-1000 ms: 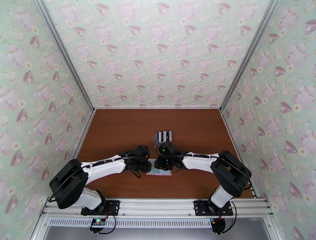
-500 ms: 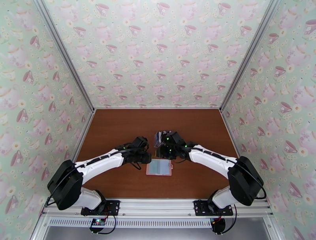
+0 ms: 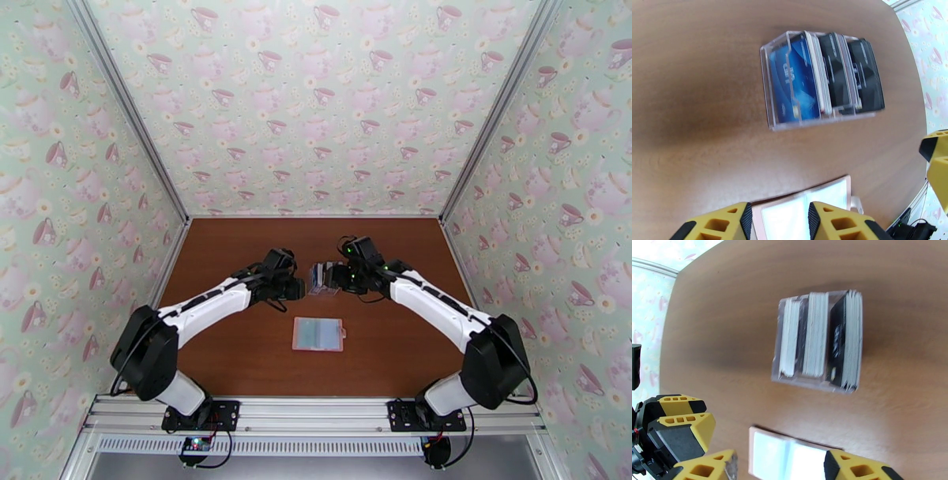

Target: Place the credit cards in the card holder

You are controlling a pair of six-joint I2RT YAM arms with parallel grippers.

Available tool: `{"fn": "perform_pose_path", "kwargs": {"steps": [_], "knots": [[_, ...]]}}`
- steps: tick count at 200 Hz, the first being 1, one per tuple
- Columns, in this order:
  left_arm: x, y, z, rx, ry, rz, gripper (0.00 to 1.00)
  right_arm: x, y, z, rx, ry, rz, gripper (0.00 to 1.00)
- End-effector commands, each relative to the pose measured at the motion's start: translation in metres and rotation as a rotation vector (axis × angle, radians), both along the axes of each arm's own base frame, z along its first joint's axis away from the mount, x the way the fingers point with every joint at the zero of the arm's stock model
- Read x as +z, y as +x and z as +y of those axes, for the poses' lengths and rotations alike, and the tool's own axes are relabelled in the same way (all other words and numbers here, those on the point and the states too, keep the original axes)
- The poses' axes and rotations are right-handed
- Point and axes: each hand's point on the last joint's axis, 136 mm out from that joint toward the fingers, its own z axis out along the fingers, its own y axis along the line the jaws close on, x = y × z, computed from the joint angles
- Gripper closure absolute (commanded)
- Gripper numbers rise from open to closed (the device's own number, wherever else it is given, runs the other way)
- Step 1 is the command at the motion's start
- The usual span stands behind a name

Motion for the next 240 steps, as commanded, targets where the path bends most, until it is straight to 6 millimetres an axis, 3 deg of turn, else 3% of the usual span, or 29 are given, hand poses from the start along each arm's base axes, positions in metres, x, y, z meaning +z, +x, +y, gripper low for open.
{"fn": "perform_pose_path", "kwargs": {"steps": [1, 54, 117, 187, 240], "knots": [[0.003, 0.015, -0.014, -0.026, -0.033, -0.009, 0.55, 0.0, 0.017, -0.015, -0.021, -0.09, -0.025, 0.35], [-0.019, 0.039, -0.03, -0.017, -0.061, 0.032, 0.56, -0.013, 0.045, -0.033, -0.061, -0.181, -0.021, 0.35], [-0.042, 0.057, -0.043, -0.012, -0.09, 0.076, 0.57, -0.028, 0.055, -0.033, -0.061, -0.206, -0.001, 0.39], [-0.064, 0.06, -0.046, -0.008, -0.095, 0.119, 0.59, -0.04, 0.061, -0.033, -0.051, -0.231, 0.012, 0.39], [-0.074, 0.055, -0.042, 0.002, -0.089, 0.141, 0.7, -0.049, 0.063, -0.031, -0.016, -0.264, 0.025, 0.41]]}}
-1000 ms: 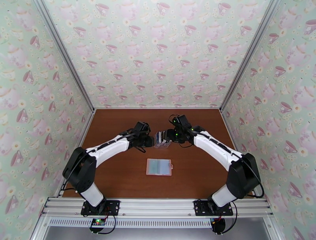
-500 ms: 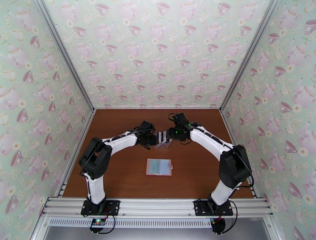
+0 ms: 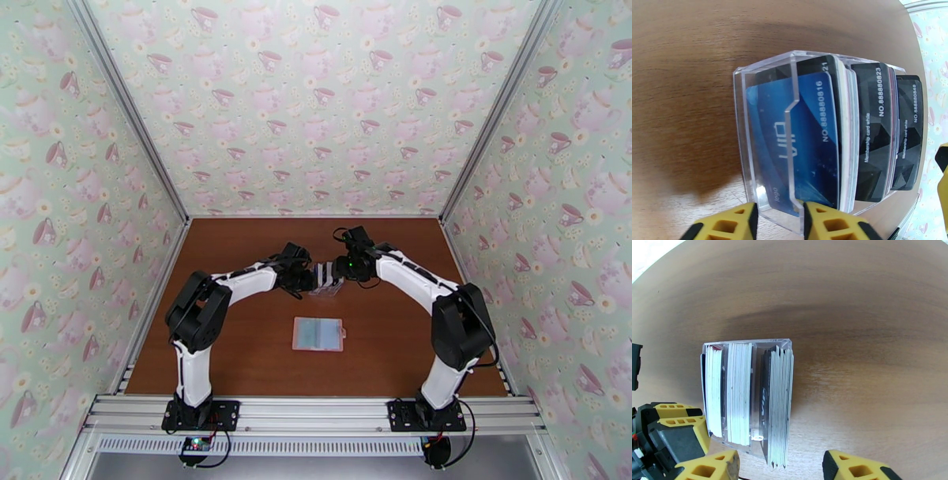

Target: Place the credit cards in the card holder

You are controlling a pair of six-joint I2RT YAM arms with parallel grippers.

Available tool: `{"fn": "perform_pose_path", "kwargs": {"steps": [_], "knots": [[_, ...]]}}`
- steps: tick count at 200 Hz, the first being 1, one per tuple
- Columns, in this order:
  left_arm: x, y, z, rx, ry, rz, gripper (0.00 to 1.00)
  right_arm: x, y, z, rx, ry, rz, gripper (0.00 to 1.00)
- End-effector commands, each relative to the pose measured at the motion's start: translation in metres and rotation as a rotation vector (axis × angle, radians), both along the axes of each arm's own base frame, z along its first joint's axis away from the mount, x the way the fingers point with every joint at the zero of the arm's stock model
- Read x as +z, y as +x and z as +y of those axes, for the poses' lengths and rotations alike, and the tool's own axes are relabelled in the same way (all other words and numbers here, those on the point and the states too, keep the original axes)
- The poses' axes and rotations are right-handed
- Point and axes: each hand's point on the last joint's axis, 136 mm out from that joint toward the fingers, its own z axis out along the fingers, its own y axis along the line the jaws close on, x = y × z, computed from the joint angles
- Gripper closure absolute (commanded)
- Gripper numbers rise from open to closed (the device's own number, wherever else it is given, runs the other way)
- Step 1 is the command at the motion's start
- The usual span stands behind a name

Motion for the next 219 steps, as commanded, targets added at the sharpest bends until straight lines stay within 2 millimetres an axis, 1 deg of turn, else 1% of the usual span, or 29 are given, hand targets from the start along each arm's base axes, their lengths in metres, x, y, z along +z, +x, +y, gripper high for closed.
{"fn": "perform_pose_path", "kwargs": {"steps": [1, 30, 70, 130, 201, 219], "knots": [[-0.009, 0.001, 0.001, 0.01, -0.003, 0.023, 0.7, -0.002, 0.007, -0.002, 0.02, -0.039, -0.002, 0.41], [-0.01, 0.0, 0.003, 0.015, -0.003, 0.026, 0.7, -0.007, 0.005, 0.0, 0.045, -0.076, 0.009, 0.44], [-0.011, -0.001, 0.003, 0.017, -0.007, 0.028, 0.7, -0.007, 0.004, 0.003, 0.07, -0.152, 0.001, 0.45], [-0.01, -0.002, 0.003, 0.017, -0.008, 0.03, 0.71, -0.023, 0.004, 0.005, 0.088, -0.228, 0.026, 0.45], [-0.014, -0.002, 0.002, 0.014, -0.011, 0.037, 0.71, -0.031, 0.004, -0.002, 0.085, -0.285, 0.04, 0.46], [-0.013, -0.002, 0.002, 0.015, -0.011, 0.035, 0.71, -0.028, 0.005, -0.005, 0.081, -0.303, 0.033, 0.46]]}}
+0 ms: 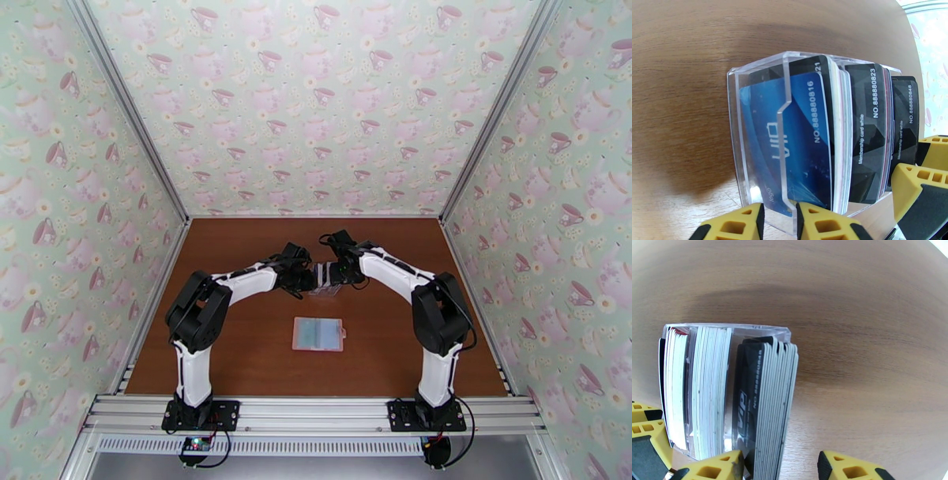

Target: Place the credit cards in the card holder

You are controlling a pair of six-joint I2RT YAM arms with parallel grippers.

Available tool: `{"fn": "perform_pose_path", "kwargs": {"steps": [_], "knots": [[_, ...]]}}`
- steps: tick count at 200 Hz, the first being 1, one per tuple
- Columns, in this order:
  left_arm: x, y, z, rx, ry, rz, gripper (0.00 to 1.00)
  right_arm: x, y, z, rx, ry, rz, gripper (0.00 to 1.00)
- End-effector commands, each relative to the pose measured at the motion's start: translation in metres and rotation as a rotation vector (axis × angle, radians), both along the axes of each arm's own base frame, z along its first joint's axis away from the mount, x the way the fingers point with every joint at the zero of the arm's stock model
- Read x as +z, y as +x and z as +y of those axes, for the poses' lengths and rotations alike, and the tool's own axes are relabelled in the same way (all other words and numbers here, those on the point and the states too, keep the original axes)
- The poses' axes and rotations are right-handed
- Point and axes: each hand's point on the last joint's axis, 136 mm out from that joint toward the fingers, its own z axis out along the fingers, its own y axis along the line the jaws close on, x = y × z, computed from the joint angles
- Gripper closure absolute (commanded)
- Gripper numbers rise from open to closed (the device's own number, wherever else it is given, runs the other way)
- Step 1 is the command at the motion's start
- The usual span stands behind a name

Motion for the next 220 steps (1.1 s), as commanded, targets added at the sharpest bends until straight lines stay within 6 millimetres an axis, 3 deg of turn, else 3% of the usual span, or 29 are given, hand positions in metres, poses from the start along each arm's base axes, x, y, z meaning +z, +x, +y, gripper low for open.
{"fn": "perform_pose_path", "kwargs": {"steps": [1, 147, 220], "knots": [[-0.014, -0.002, 0.004, 0.007, 0.004, 0.029, 0.71, 0.001, 0.003, -0.006, 0.006, -0.066, -0.009, 0.46], [-0.016, -0.004, 0.012, 0.017, 0.004, 0.033, 0.71, 0.027, 0.006, -0.012, -0.001, -0.086, -0.051, 0.51], [-0.015, -0.003, 0.01, 0.019, -0.003, 0.033, 0.71, 0.04, 0.012, 0.01, 0.011, 0.038, -0.06, 0.49]]}}
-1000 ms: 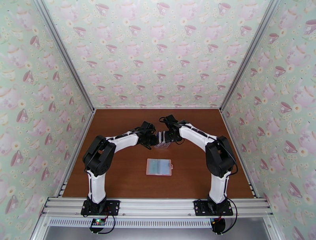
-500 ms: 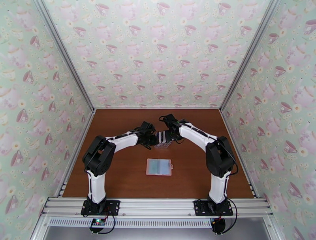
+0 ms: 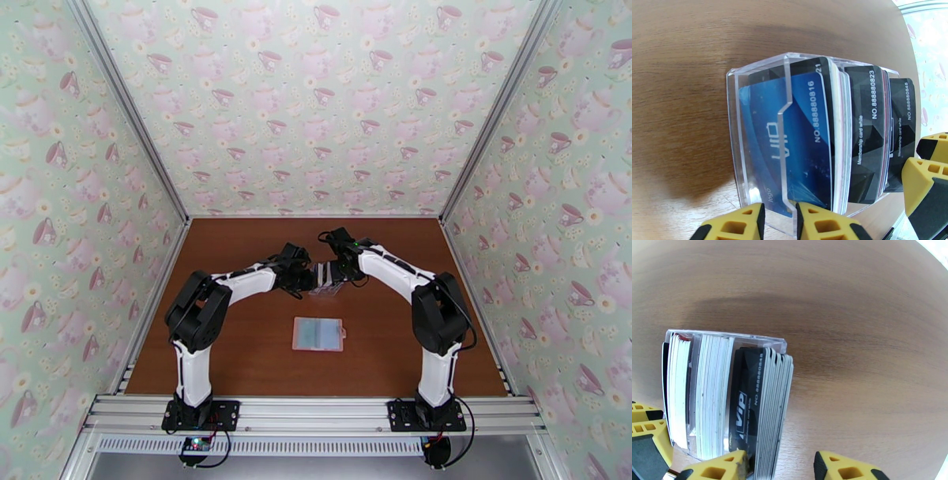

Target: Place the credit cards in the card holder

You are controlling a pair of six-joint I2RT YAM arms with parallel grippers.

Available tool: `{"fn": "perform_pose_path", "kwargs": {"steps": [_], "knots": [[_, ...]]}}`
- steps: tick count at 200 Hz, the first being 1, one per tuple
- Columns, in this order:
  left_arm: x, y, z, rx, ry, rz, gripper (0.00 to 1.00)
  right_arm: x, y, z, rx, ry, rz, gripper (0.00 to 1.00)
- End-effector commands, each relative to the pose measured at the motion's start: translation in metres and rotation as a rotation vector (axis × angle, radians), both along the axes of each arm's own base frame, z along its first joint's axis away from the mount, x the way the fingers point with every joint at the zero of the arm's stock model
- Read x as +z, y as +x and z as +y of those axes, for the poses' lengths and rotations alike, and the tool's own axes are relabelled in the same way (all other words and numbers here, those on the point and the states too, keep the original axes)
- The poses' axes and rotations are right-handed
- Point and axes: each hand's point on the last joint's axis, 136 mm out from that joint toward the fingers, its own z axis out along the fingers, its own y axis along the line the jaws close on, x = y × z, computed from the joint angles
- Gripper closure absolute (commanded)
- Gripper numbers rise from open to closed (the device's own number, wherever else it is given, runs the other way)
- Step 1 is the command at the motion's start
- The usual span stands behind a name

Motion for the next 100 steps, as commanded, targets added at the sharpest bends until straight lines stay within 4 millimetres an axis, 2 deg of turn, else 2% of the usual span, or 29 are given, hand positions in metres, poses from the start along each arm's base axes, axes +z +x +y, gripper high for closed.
{"fn": "perform_pose_path", "kwargs": {"steps": [1, 69, 100], "knots": [[-0.013, -0.005, 0.01, 0.02, 0.02, 0.036, 0.71, 0.028, 0.01, 0.011, 0.006, 0.068, -0.047, 0.49], [-0.014, -0.005, 0.01, 0.025, 0.019, 0.039, 0.71, 0.016, 0.038, 0.01, -0.042, 0.079, -0.03, 0.48], [-0.014, -0.007, 0.006, 0.017, -0.002, 0.05, 0.71, 0.005, 0.043, 0.011, -0.042, 0.068, -0.009, 0.48]]}}
